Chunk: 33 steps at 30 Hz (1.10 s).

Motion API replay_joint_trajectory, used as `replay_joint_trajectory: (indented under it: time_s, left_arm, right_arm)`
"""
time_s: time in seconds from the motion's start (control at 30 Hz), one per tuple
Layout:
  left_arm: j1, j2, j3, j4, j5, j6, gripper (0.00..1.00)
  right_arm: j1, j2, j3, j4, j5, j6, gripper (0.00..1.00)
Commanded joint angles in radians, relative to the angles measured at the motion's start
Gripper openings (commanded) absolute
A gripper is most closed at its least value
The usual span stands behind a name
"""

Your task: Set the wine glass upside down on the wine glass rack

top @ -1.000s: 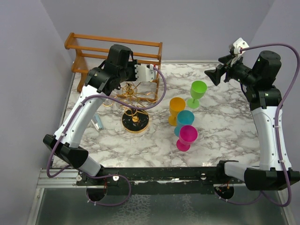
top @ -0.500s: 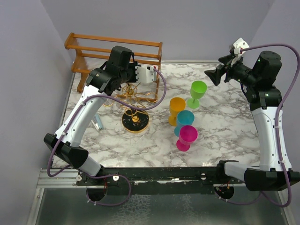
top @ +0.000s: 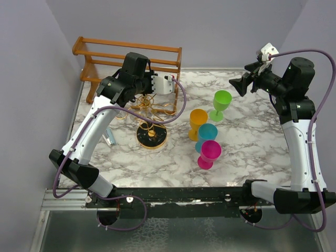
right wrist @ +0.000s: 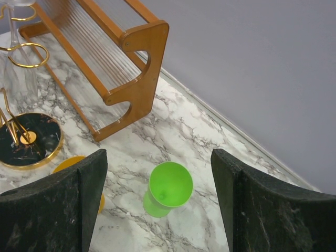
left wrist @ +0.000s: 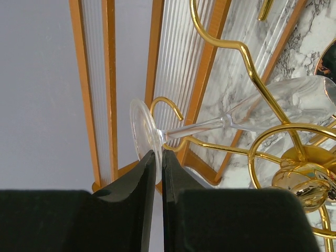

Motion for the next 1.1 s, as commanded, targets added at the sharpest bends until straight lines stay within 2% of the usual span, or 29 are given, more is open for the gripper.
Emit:
replay_joint_trajectory:
  time_s: [0.0, 0.47, 1.07]
  left_arm:
    - [-0.005, -0.009, 0.007, -0.019, 0.015, 0.009, 0.13]
    - [-0.005, -0.002, 0.01, -0.055, 0.024, 0.013, 0.17]
    - [-0.005, -0.011, 0.027, -0.074, 0.004, 0.022, 0.28]
  right_arm:
    - [-0.001, -0.02, -0.01, 0.026, 0.015, -0.012, 0.79]
    - [-0.005, -0.019, -0.016, 0.031, 0.011, -0.011, 0.79]
    - [-0.006, -0.022, -0.029, 0.034, 0.012, -0.013, 0.79]
